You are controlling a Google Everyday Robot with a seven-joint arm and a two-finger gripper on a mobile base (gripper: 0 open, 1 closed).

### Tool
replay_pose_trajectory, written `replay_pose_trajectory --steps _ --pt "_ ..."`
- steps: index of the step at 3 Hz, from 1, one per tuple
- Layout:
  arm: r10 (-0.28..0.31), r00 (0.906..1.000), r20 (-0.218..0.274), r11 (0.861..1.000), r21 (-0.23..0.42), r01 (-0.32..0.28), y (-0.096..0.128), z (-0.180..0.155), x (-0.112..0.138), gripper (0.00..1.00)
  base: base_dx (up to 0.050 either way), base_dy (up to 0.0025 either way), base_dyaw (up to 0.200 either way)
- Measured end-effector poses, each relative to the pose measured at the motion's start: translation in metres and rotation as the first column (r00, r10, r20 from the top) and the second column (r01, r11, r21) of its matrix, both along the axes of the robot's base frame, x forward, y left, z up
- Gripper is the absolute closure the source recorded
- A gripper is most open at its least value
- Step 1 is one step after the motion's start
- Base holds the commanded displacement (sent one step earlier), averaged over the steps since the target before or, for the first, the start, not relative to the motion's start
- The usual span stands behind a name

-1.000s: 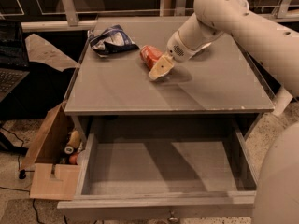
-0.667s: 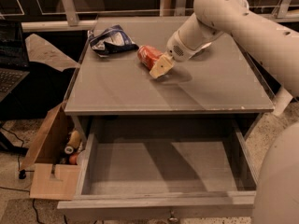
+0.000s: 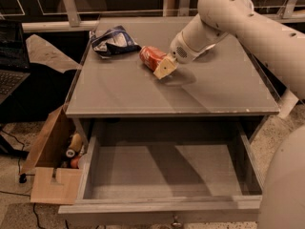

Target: Place coke can into top drawer

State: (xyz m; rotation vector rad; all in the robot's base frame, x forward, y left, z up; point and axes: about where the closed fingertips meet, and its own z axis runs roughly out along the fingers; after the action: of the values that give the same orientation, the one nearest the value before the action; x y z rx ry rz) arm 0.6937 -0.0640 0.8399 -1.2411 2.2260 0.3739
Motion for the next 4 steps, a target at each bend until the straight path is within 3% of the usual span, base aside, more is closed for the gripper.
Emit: replay_pose_trajectory --steps 1,2,4 --pt "0.012 0.9999 0.005 1.000 0.014 -0.012 0.004 0.001 -0.002 1.00 0.000 0.00000 0.000" --pt "0.048 0.9980 0.042 0.997 0.053 -0.051 -0.004 0.016 -0.018 1.00 0.000 0.00000 0.000" --pt "0.086 0.9890 0.120 0.989 0.109 -0.099 -0.050 0.035 -0.072 1.00 0.000 0.00000 0.000"
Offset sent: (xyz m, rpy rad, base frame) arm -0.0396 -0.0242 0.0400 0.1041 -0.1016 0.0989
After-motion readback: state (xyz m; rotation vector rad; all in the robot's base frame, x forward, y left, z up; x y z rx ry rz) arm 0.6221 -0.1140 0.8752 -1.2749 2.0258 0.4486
